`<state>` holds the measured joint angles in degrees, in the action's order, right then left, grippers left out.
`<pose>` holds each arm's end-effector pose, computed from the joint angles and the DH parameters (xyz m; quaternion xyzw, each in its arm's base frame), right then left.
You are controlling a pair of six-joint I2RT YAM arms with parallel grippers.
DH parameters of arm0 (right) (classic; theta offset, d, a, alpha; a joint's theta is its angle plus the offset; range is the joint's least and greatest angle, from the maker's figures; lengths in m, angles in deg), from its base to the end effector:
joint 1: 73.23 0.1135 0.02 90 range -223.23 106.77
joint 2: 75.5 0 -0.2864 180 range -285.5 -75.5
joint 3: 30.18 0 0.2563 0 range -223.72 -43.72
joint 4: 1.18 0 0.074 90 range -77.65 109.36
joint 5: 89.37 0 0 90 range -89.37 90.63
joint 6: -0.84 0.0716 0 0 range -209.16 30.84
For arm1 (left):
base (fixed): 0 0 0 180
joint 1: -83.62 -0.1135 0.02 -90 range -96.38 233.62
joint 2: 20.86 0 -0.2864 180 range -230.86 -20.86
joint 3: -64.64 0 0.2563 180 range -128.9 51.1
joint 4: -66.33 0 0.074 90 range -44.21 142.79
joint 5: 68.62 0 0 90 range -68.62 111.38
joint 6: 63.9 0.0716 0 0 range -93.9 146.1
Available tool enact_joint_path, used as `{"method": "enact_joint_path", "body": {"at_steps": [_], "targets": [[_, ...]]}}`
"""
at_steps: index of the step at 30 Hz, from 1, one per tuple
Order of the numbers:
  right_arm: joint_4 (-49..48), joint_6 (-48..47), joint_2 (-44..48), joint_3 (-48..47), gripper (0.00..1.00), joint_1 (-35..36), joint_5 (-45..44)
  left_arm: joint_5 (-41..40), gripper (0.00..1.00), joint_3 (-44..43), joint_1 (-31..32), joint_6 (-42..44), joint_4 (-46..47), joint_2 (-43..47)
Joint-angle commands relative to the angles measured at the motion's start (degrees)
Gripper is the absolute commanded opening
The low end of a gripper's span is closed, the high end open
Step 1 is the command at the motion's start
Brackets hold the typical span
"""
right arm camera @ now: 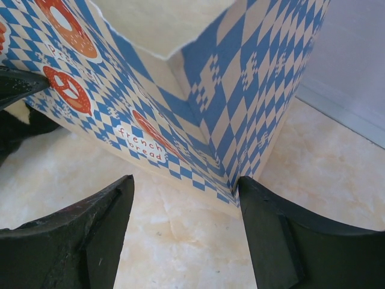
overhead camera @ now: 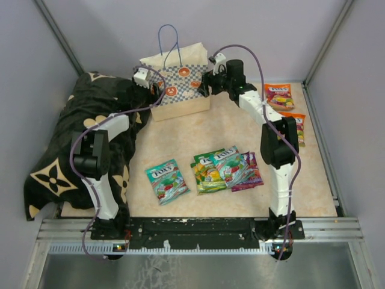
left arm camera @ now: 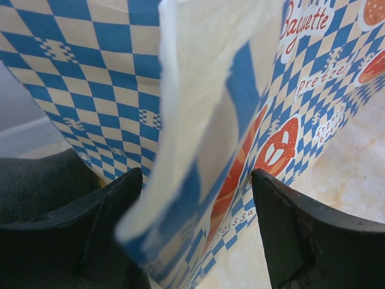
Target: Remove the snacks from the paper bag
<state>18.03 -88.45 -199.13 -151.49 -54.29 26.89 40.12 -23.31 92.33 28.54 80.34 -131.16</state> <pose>0.5225 0.2128 0.2909 -0.2537 0.7747 0.2785 0.5078 0.4875 -0.0980 0.2641 0.1785 0.7327 -0.1583 0.6374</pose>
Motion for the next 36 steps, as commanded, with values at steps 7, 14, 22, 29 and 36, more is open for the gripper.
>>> {"method": "enact_joint_path", "body": {"at_steps": [7, 14, 22, 29, 36], "targets": [[-2.3, -1.05, 5.07, 3.1, 0.69, -0.23, 4.36, 11.77, 0.8, -6.37, -0.43, 0.74, 3.08, -2.48], [-6.53, -0.01, 12.0, 12.44, 0.69, -0.24, 6.42, 18.55, 0.8, -7.36, 0.86, -0.86, 1.91, -2.98], [-7.69, -1.7, 16.42, 17.47, 0.75, -0.37, 3.79, 12.59, 0.8, 2.86, 1.48, -1.97, 6.54, 3.22], [-4.4, -1.21, 6.87, 6.78, 0.74, -1.36, 5.2, 4.99, 0.8, -3.77, 1.07, 0.51, 2.38, -0.91], [1.47, -0.49, -4.9, -11.22, 0.74, -2.42, 6.42, 2.08, 0.8, -17.94, 0.44, 3.92, -6.13, -8.93]]}}
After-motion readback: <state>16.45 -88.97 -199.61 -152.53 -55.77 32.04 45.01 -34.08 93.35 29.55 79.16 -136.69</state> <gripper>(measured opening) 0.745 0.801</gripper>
